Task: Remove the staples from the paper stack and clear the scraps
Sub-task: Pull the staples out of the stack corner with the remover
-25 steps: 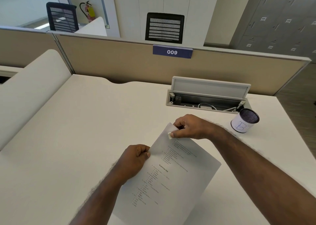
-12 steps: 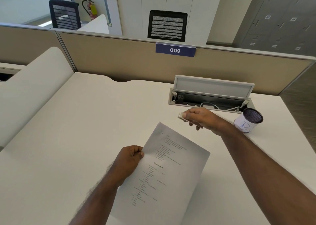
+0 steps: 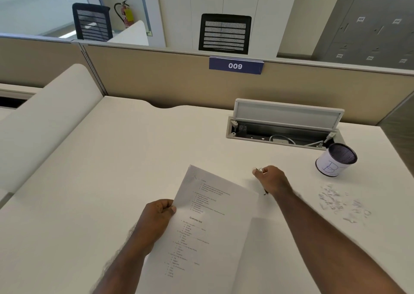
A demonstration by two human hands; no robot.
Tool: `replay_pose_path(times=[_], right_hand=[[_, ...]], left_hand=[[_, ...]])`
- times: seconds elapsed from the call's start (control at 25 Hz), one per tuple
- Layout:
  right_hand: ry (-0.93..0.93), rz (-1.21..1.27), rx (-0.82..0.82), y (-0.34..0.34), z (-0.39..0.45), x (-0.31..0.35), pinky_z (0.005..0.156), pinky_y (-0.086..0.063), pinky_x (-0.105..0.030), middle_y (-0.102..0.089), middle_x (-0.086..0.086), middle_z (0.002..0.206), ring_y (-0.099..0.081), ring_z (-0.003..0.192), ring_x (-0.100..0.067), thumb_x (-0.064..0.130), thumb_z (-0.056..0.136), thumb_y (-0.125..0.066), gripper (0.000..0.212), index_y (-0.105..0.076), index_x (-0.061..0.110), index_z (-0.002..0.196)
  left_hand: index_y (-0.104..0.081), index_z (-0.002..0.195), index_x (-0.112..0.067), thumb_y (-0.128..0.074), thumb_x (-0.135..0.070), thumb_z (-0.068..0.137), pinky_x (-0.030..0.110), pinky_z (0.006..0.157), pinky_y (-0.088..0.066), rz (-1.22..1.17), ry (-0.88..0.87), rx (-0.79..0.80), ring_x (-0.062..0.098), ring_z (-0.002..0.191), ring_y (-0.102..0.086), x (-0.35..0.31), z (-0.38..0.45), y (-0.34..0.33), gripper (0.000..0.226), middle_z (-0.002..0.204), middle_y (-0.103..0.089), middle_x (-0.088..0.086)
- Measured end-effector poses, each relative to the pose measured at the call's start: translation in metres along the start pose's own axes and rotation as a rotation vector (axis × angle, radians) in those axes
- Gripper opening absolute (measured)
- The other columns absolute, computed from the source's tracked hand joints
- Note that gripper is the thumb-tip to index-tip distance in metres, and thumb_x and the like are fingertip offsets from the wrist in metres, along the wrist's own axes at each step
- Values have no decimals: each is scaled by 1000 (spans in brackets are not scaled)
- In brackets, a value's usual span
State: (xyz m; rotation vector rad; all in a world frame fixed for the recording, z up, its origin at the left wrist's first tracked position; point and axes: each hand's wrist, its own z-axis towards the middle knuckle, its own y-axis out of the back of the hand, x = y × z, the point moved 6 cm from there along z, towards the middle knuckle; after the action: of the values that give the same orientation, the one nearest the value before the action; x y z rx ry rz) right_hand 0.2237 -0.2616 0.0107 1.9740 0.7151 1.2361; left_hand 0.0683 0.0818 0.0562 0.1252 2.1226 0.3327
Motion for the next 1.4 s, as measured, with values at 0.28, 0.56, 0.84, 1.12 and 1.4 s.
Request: replay_pose_path(times=[0.28,0.56,0.84,1.12,1.4], right_hand=[[-96,-110,-106,-34,6,4,75,-44,-34,-65,-12,113,-62,106,-33,42,90,-52,37,-61,10,106],[-125,-112,-133,-37,11,9,82,-48,-38,-63,-15,116,-60,108,-36,43,90,-54,42,-59,6,108],[-21,298,-233,13,-30,6,84,-45,-38,-62,-6,120,-58,110,-28,50,91,-48,42,-61,18,116],[227,897,514,35,-143,23,80,-56,-34,-73,-2,114,-70,102,-19,79,66,-59,77,-68,21,116],[190,900,351,70,-177,33,77,-58,-36,-76,-9,101,-73,93,-29,20,87,-69,16,-74,12,100]], left_hand=[[-75,92,-11,-52,-10,97,42,71,-58,-17,5,-9,34,76,-73,6,6,10,23,86,-78,14],[-75,94,-11,-53,-9,97,40,70,-58,-25,6,-12,32,75,-73,6,11,10,22,86,-78,13],[-74,97,-9,-52,-8,98,46,77,-58,-103,-64,5,32,78,-73,-19,3,6,22,89,-78,15],[-73,97,-5,-53,-6,97,26,55,-54,-262,-181,26,21,70,-71,-63,-15,-9,20,88,-77,13],[-69,108,-19,-53,-10,97,21,67,-54,-198,-293,12,17,90,-70,-85,-27,-32,21,101,-76,-3]])
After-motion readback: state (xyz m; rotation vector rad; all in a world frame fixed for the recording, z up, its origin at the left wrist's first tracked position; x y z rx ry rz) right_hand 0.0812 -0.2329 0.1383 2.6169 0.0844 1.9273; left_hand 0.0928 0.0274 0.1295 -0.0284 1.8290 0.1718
